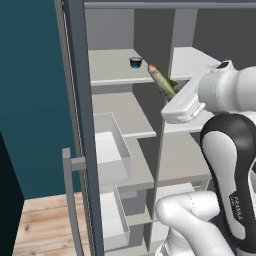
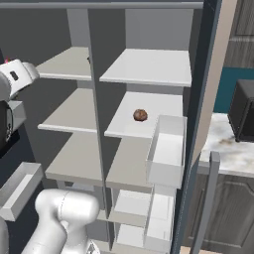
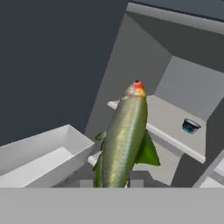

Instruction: There's a fish in the fridge that needs to be moved to the freezer for freezing. Pick up the fish from the fridge, place it on any shelf in the freezer, and close the fridge and freezer doors when done.

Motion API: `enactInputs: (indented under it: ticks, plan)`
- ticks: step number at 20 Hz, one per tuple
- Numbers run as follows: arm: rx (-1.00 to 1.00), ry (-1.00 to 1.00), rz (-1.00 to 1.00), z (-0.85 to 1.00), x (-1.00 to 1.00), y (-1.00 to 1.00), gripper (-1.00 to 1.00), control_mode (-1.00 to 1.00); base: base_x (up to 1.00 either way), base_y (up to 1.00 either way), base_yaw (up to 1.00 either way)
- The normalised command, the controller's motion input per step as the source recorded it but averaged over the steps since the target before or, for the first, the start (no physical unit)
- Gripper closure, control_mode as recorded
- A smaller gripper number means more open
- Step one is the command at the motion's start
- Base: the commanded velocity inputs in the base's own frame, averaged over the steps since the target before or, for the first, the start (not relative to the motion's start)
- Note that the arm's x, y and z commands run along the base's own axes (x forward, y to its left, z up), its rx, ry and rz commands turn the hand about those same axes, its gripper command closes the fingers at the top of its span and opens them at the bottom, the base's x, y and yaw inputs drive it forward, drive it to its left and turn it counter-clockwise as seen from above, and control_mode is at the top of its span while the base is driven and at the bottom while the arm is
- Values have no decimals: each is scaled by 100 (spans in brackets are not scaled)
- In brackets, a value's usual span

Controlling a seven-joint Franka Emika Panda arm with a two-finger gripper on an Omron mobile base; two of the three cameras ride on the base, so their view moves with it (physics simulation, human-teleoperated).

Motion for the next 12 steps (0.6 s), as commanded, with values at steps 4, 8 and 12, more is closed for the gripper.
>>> enactInputs:
  ticks: [4,8,12]
  plan:
    - [-9,7,11,0,44,89,100,-100,0,0,0]
    - [-3,15,5,0,71,32,100,-100,0,0,0]
    - [0,6,1,0,66,5,100,-100,0,0,0]
